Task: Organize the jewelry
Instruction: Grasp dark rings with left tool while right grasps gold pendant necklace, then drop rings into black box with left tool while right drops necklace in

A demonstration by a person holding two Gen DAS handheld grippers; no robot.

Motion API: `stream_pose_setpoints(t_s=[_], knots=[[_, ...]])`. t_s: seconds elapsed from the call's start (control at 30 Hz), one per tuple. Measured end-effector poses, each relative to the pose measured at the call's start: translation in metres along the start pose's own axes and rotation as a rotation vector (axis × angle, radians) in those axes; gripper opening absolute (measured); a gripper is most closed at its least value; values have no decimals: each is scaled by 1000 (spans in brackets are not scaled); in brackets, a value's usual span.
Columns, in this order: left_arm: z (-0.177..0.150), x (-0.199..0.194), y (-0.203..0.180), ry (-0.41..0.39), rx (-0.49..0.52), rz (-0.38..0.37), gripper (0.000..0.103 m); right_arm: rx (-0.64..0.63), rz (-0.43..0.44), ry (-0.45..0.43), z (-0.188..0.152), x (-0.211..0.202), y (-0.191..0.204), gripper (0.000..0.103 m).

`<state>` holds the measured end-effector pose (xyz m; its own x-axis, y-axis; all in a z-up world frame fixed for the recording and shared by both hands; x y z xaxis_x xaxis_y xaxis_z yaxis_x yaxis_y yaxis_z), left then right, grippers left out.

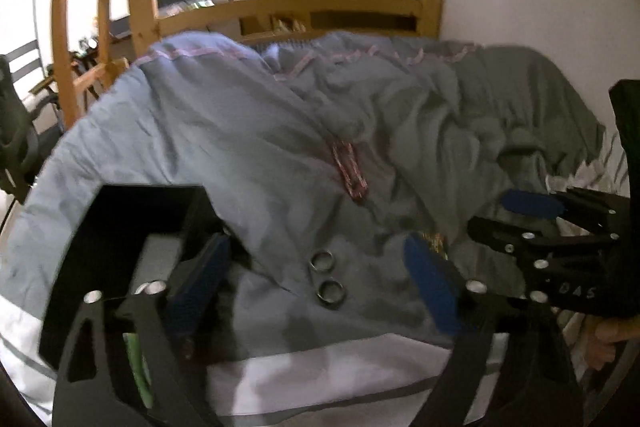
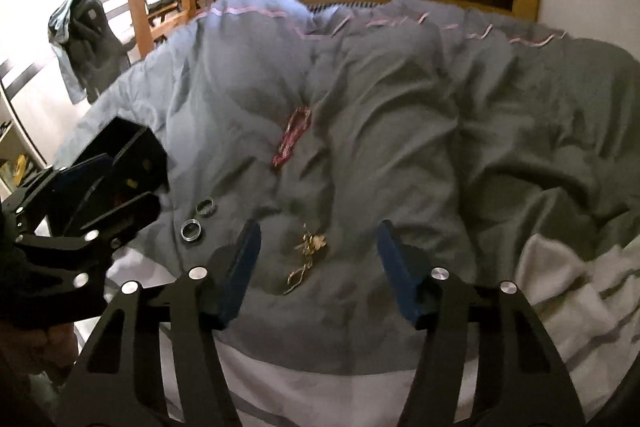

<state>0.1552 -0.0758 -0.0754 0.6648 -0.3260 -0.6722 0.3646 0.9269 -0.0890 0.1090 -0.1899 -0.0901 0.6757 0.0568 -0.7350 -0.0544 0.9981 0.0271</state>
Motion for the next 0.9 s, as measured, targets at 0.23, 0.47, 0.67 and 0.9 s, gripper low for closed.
stream_pose_setpoints(t_s=[0.23,0.47,0.67,0.9], knots=[[-26,38,1,136,2,1,56,44,54,105,-18,44,2,33],[-42,58,10,220,-20,20,44,51,56,117,-18,57,1,26],[-43,56,18,245,-69,24,27,8,51,152,-20,59,12,26],[-40,47,17,235,-89,12,20,37,59,110,-15,53,10,7]])
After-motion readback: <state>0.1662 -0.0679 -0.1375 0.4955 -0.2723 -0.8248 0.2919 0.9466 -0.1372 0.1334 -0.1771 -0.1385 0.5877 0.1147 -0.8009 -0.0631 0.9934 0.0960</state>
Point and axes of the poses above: each gripper's, at about its wrist camera, not at the fingertips, and x roughly the way its jaws point, y to its left, z to its top, the point moved 8 cm from there along x, roughly the way its jaws point, and after that the axes turned 9 degrees about -x, right-handed, at the moved point
